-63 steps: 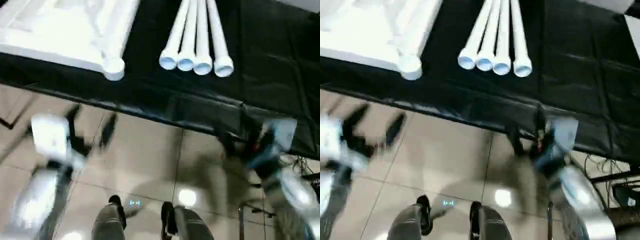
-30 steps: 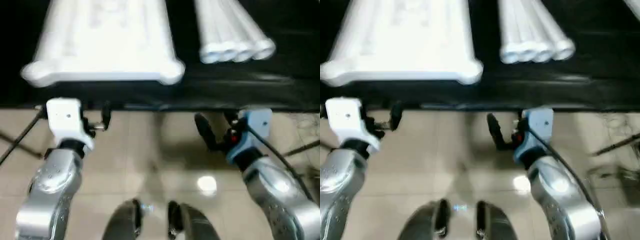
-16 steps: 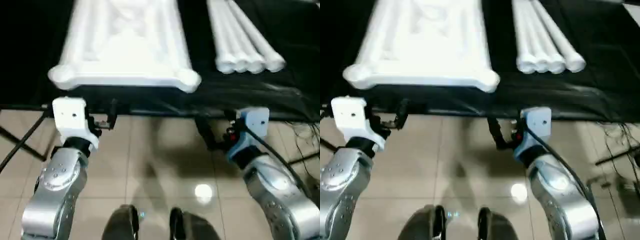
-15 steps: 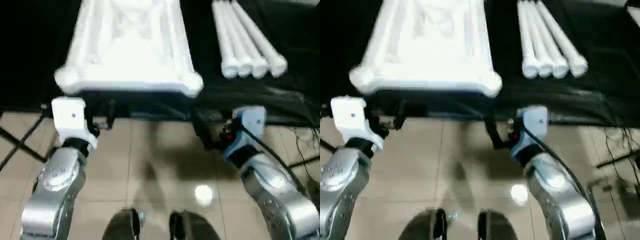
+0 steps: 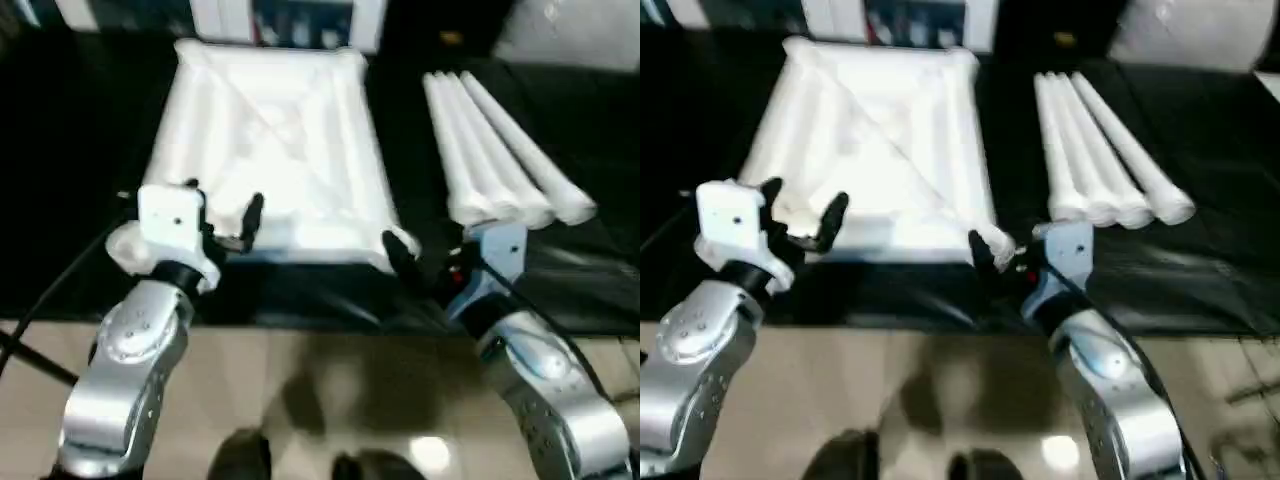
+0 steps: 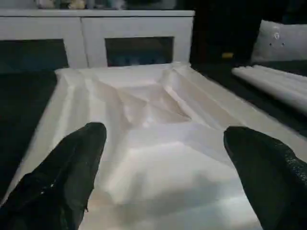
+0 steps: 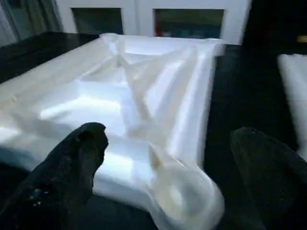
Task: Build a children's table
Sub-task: Move to table
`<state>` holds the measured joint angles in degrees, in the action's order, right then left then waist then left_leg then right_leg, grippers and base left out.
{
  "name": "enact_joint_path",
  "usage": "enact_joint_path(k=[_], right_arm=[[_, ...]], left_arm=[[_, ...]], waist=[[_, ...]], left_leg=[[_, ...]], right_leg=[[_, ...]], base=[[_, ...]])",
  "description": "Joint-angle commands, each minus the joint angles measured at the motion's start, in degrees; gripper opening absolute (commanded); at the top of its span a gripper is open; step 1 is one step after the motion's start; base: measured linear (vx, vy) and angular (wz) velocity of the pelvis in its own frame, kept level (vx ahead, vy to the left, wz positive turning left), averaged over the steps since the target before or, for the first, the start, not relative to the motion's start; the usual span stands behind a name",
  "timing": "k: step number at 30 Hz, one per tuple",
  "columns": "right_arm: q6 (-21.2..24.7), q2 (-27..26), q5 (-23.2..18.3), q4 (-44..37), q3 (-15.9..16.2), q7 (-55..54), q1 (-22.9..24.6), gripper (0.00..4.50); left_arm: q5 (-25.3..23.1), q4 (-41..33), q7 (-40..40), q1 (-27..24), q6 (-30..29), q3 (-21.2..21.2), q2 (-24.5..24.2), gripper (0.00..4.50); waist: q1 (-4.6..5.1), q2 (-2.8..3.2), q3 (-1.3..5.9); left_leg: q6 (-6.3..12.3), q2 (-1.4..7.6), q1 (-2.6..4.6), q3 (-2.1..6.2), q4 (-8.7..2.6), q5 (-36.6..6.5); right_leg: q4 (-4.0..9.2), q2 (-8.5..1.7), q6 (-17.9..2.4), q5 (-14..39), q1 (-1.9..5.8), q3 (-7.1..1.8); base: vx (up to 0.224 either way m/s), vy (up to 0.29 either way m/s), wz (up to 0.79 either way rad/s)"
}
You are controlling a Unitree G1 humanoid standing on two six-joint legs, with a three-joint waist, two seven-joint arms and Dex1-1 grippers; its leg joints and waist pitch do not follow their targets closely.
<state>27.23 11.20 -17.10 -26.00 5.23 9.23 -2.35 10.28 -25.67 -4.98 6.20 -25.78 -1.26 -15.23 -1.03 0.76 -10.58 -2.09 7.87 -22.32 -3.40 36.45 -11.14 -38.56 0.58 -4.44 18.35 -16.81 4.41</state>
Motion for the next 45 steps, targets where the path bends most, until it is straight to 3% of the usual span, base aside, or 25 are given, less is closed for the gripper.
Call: enact_joint_path(k=[1,4,5,6,7,8,10,14,16,18,19,20,23,24,25,29,31,33,34,36,38,40,42,44,45], right_arm=[[-0.4,0.7,0.7,0.0,-0.6,0.3,0.4,4.50],[0.7,1.3,1.1,0.3,-0.3,0.3,0.8,4.50],[0.5,1.2,1.1,0.3,-0.4,0.4,0.9,4.50],[0.3,1.2,1.1,0.3,-0.5,0.4,1.1,4.50],[-0.4,0.9,0.9,0.4,-0.8,0.5,1.4,4.50],[-0.6,0.9,1.0,0.3,-0.9,0.5,1.4,4.50],[-1.0,0.9,1.1,0.3,-1.0,0.7,1.6,4.50],[-1.7,2.0,2.7,1.2,-0.4,0.9,1.1,4.50],[-1.6,1.7,2.5,1.5,-0.7,0.8,0.7,4.50],[-1.5,1.5,2.3,1.6,-1.0,0.9,0.6,4.50],[-1.6,1.2,2.7,1.8,-1.5,0.3,0.4,4.50],[-1.8,1.2,2.9,1.9,-1.8,0.2,0.2,4.50],[-1.3,1.3,2.6,2.3,-2.7,0.1,-0.8,4.50],[-4.8,2.1,4.6,2.9,-2.6,0.2,-1.4,4.50],[-5.1,2.3,4.3,3.1,-2.7,0.8,-1.5,4.50],[1.0,1.9,1.7,3.2,-4.8,0.1,-1.8,4.50],[4.0,4.5,-0.6,2.9,-5.6,3.2,-3.0,4.50],[4.2,8.2,-0.2,3.8,-4.3,7.4,-4.5,4.50],[4.2,8.2,-0.2,3.8,-4.3,7.4,-4.5,4.50],[4.3,10.9,0.2,5.4,-3.6,10.6,-4.8,4.50],[4.7,12.8,-0.8,5.9,-3.9,13.7,-4.5,4.50],[4.7,14.3,-0.9,6.0,-3.9,15.6,-4.2,4.50],[5.0,16.6,-1.8,5.5,-3.9,18.6,-3.9,4.50],[4.2,18.8,-1.9,5.4,-3.5,21.4,-3.9,4.50],[3.0,20.8,-1.5,5.5,-2.7,23.8,-4.2,4.50]], left_arm=[[-0.4,0.1,-1.2,-0.2,0.2,-1.3,0.3,4.44],[-0.1,0.6,-2.6,-0.2,0.7,-2.8,0.5,4.44],[-0.2,0.9,-2.6,-0.1,0.9,-3.0,0.7,4.44],[-0.3,1.1,-2.6,-0.1,1.1,-3.1,0.9,4.44],[-0.4,2.0,-2.2,-0.1,1.6,-3.0,1.7,4.44],[-0.4,2.2,-1.8,-0.2,1.8,-2.8,2.2,4.44],[-0.2,2.9,-0.7,-0.7,2.2,-2.1,3.4,4.44],[-3.6,3.6,0.5,-1.1,2.8,-3.1,2.3,4.44],[-3.4,4.1,0.7,-0.5,2.8,-2.9,3.1,4.44],[-3.5,4.5,0.6,-0.3,2.9,-2.9,3.5,4.44],[-3.7,4.8,0.6,0.0,3.2,-3.0,3.9,4.44],[-3.9,5.1,0.7,0.1,3.4,-3.1,4.2,4.44],[-3.8,5.5,1.2,0.4,3.0,-3.4,4.8,4.44],[-3.3,6.0,1.6,0.7,2.5,-3.1,5.6,4.44],[-3.3,6.3,1.3,0.9,1.8,-3.3,5.5,4.44],[-3.8,7.2,-0.5,2.2,0.8,-4.1,4.6,4.44],[-2.4,8.6,-1.9,4.9,-1.6,-3.8,5.3,4.44],[0.3,11.8,-7.9,8.2,-2.9,-4.1,3.3,4.44],[0.3,11.8,-7.9,8.2,-2.9,-4.1,3.2,4.44],[1.9,15.2,-16.0,10.6,-1.9,-6.3,0.1,4.28],[0.6,17.9,-21.3,12.4,-0.5,-9.2,-3.1,4.09],[-0.3,19.6,-25.0,13.5,0.7,-10.9,-5.3,4.04],[-1.6,21.3,-30.3,14.7,2.8,-13.1,-8.4,3.73],[-1.1,22.9,-35.5,16.1,2.9,-14.0,-11.1,3.60],[-0.5,25.6,-40.0,17.8,3.0,-14.7,-13.0,3.57]], waist=[[1.27,2.72,6.31],[1.45,1.17,7.33],[0.27,0.26,6.74],[-0.87,-3.35,5.97],[-0.87,-3.35,5.97],[-3.48,-4.93,6.56],[-3.48,-4.23,7.49],[-1.74,-0.17,9.62],[-0.56,0.69,9.75],[1.05,2.53,9.41],[0.73,1.69,8.85],[0.97,1.75,8.51],[-0.19,-1.32,8.74],[-2.74,-3.85,9.00],[-3.18,-3.50,8.26],[-3.41,-2.70,7.76],[-2.92,1.59,8.80],[-1.13,1.61,9.19],[-1.27,0.48,8.50],[-3.93,-1.18,6.38],[-4.19,-1.35,6.62],[-3.64,-0.76,7.49],[-1.77,2.28,8.76],[-1.81,2.18,8.28],[-2.69,-0.83,7.54]], left_leg=[[12.80,8.66,9.53,7.48,-6.43,-18.2],[24.48,7.11,9.52,5.51,-5.28,-4.9],[16.09,9.01,8.52,-2.37,-6.87,-7.8],[8.39,5.12,7.54,-7.45,-7.28,-24.9],[8.39,5.12,7.54,-7.45,-7.28,-24.9],[8.31,-0.60,0.81,-4.32,3.38,-11.4],[6.69,-0.80,-2.30,-1.74,2.99,-1.8],[-0.32,3.21,0.56,-0.34,-2.46,16.7],[2.61,2.35,-0.77,4.20,-3.92,20.6],[17.08,8.27,4.75,14.43,-6.85,22.5],[15.21,12.39,4.15,9.83,-6.99,12.2],[15.06,11.70,3.10,9.69,-7.74,7.8],[16.46,4.26,1.33,6.82,-7.21,-6.6],[12.26,-4.36,-2.07,-1.63,6.35,-9.8],[6.72,-3.69,-3.04,-3.37,9.83,-10.7],[7.23,-1.68,-1.33,-1.50,1.60,-5.1],[12.28,8.35,3.37,3.74,-4.08,-6.9],[16.41,14.09,3.43,6.70,-5.84,-7.7],[16.11,13.05,3.20,6.06,-5.48,-8.6],[6.24,-1.08,0.47,-1.79,3.08,-5.7],[6.32,-2.24,-0.56,-2.63,1.09,-2.7],[8.41,1.53,1.01,-0.94,-2.55,-2.7],[13.78,13.74,3.11,4.93,-6.48,-7.0],[10.08,11.29,1.99,3.66,-5.81,-11.7],[5.19,2.43,0.76,-1.24,-1.59,-11.1]], right_leg=[[-3.70,-2.56,2.4,4.0,-6.90,-1.31],[-4.67,-3.49,8.1,-2.8,-9.81,-1.83],[-3.47,-4.56,5.2,-6.9,-10.35,-1.62],[3.66,-5.47,0.4,-1.0,-7.69,-4.61],[3.66,-5.47,0.4,-1.0,-7.69,-4.61],[11.04,-15.09,3.6,31.8,0.45,-13.49],[7.97,-13.56,2.8,19.1,3.01,-12.00],[2.03,-4.66,1.0,-38.1,-1.61,-4.13],[1.08,-4.57,-4.0,-35.4,0.72,0.38],[-2.26,-3.27,-5.7,4.4,-5.70,-0.16],[-4.06,-3.96,-4.5,3.4,-7.46,-1.45],[-4.41,-4.06,-4.0,3.1,-7.25,-1.67],[3.28,-6.21,-19.1,-1.9,-4.56,-4.21],[10.20,-8.45,-26.5,0.2,-1.78,-6.05],[9.76,-9.24,-19.9,9.5,-0.41,-6.67],[10.82,-10.75,15.2,18.6,1.13,-8.65],[9.23,-8.26,13.7,7.5,-1.99,-4.26],[1.76,-11.67,6.4,-4.2,-3.19,-5.64],[2.10,-12.75,5.6,-4.6,-3.95,-7.64],[12.21,-12.62,18.1,32.6,-2.55,-9.34],[13.34,-8.94,22.0,39.8,-1.36,-7.15],[13.02,-6.34,20.4,24.3,-1.10,-3.68],[4.19,-11.38,4.2,-1.6,-2.75,-4.19],[4.89,-13.12,0.6,-1.9,-2.64,-6.11],[10.85,-13.39,8.0,17.6,-1.22,-6.15]], base=[[0.211,0.096,0.10],[0.181,0.049,0.07],[0.159,-0.002,0.00],[0.158,-0.075,-0.40],[0.155,-0.113,-0.45],[0.155,-0.113,-0.45],[0.138,-0.079,-0.17],[0.131,-0.037,-0.12],[0.072,0.003,0.26],[0.056,-0.022,0.59],[-0.004,-0.083,0.51],[-0.004,-0.083,0.51],[-0.054,-0.198,0.10],[-0.076,-0.237,0.07],[-0.083,-0.218,0.00],[-0.074,-0.173,-0.01],[-0.071,-0.100,0.06],[-0.065,-0.081,0.08],[-0.075,-0.072,0.05],[-0.081,-0.078,0.05],[-0.068,-0.076,-0.09],[0.000,0.000,0.00],[0.000,0.000,0.00],[0.000,0.000,0.00],[0.000,0.000,0.00]])
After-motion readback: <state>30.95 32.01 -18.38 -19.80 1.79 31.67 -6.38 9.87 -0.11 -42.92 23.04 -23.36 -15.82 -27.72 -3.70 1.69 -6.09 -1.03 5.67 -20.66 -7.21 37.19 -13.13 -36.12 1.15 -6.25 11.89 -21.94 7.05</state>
